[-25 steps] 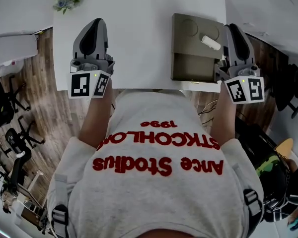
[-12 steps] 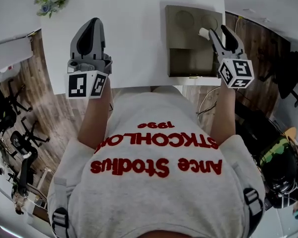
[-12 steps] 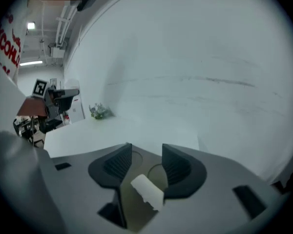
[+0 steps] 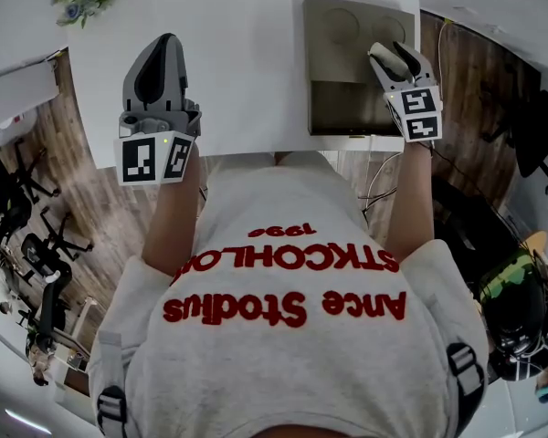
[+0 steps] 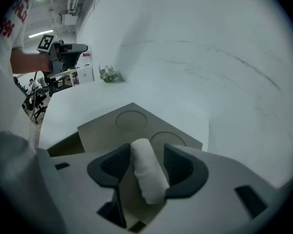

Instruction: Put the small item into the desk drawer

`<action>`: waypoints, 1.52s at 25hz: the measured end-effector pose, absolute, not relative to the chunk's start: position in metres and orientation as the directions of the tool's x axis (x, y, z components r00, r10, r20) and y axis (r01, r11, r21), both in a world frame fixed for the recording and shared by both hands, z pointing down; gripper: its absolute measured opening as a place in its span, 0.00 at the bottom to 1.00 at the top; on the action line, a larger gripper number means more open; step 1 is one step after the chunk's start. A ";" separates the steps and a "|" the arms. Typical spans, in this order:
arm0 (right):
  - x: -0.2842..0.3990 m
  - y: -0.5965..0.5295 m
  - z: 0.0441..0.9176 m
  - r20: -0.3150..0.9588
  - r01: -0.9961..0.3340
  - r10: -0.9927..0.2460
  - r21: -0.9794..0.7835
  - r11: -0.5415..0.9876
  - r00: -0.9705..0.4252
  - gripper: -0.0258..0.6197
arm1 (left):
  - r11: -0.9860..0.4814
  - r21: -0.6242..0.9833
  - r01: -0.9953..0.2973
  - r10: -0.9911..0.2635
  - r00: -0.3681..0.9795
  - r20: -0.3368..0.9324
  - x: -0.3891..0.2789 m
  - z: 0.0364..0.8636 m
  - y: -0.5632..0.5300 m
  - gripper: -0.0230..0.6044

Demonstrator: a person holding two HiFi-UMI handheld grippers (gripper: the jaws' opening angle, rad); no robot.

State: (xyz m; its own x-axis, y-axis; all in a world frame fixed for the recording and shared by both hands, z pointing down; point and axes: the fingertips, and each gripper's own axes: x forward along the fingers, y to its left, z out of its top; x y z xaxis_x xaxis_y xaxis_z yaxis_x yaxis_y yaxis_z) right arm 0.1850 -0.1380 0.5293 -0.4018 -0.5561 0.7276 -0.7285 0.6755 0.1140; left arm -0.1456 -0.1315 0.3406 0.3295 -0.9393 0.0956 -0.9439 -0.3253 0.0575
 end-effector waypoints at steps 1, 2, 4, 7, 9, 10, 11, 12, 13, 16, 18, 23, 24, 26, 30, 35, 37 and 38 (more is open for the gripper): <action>0.185 -0.136 0.532 0.735 -0.722 -0.548 0.118 0.682 -0.398 0.36 | -0.324 0.057 -0.944 -0.940 0.328 0.097 -0.146 0.341 -0.131 0.05; 0.185 -0.135 0.533 0.741 -0.717 -0.544 0.122 0.686 -0.395 0.32 | -0.323 0.056 -0.945 -0.940 0.327 0.097 -0.145 0.341 -0.131 0.05; 0.185 -0.134 0.533 0.741 -0.719 -0.545 0.122 0.684 -0.393 0.26 | -0.323 0.054 -0.945 -0.940 0.327 0.095 -0.145 0.340 -0.131 0.05; 0.184 -0.136 0.522 0.713 -0.745 -0.570 0.102 0.660 -0.408 0.24 | -0.322 0.052 -0.945 -0.942 0.325 0.086 -0.146 0.337 -0.132 0.05; 0.182 -0.138 0.509 0.681 -0.762 -0.599 0.092 0.641 -0.421 0.24 | -0.321 0.049 -0.946 -0.943 0.324 0.074 -0.148 0.334 -0.131 0.05; 0.181 -0.139 0.501 0.661 -0.771 -0.617 0.089 0.631 -0.428 0.24 | -0.321 0.047 -0.946 -0.944 0.324 0.067 -0.149 0.332 -0.131 0.05; 0.180 -0.141 0.492 0.639 -0.780 -0.635 0.087 0.619 -0.434 0.24 | -0.322 0.044 -0.946 -0.944 0.324 0.061 -0.150 0.330 -0.130 0.05; 0.178 -0.143 0.483 0.616 -0.790 -0.654 0.082 0.608 -0.439 0.24 | -0.321 0.042 -0.946 -0.945 0.323 0.054 -0.151 0.327 -0.130 0.05; 0.176 -0.145 0.473 0.592 -0.800 -0.672 0.073 0.596 -0.446 0.24 | -0.321 0.041 -0.946 -0.945 0.322 0.048 -0.153 0.325 -0.129 0.05; 0.166 -0.151 0.441 0.508 -0.825 -0.723 0.042 0.563 -0.467 0.24 | -0.319 0.038 -0.947 -0.947 0.320 0.029 -0.157 0.316 -0.127 0.05; 0.160 -0.154 0.420 0.449 -0.838 -0.752 0.014 0.546 -0.483 0.24 | -0.320 0.033 -0.947 -0.947 0.320 0.011 -0.160 0.310 -0.126 0.05; 0.149 -0.152 0.370 0.289 -0.847 -0.797 -0.147 0.511 -0.531 0.24 | -0.320 0.022 -0.947 -0.947 0.319 -0.027 -0.167 0.295 -0.123 0.05; 0.148 -0.151 0.361 0.259 -0.846 -0.805 -0.170 0.505 -0.533 0.24 | -0.319 0.020 -0.948 -0.948 0.318 -0.034 -0.168 0.293 -0.123 0.05; 0.146 -0.149 0.347 0.216 -0.846 -0.820 -0.198 0.496 -0.531 0.24 | -0.316 0.015 -0.949 -0.948 0.315 -0.045 -0.169 0.289 -0.123 0.05; 0.141 -0.139 0.339 0.203 -0.845 -0.824 -0.216 0.489 -0.529 0.24 | -0.330 0.013 -0.944 -0.943 0.329 -0.051 -0.168 0.289 -0.121 0.05; 0.147 -0.120 0.355 0.251 -0.868 -0.833 -0.215 0.448 -0.493 0.24 | -0.376 0.027 -0.926 -0.926 0.375 -0.032 -0.157 0.299 -0.122 0.05; 0.152 -0.110 0.366 0.283 -0.881 -0.836 -0.213 0.423 -0.470 0.24 | -0.399 0.039 -0.916 -0.917 0.399 -0.016 -0.150 0.306 -0.121 0.05; 0.156 -0.104 0.373 0.300 -0.887 -0.836 -0.212 0.411 -0.459 0.24 | -0.411 0.044 -0.910 -0.911 0.412 -0.008 -0.145 0.310 -0.121 0.05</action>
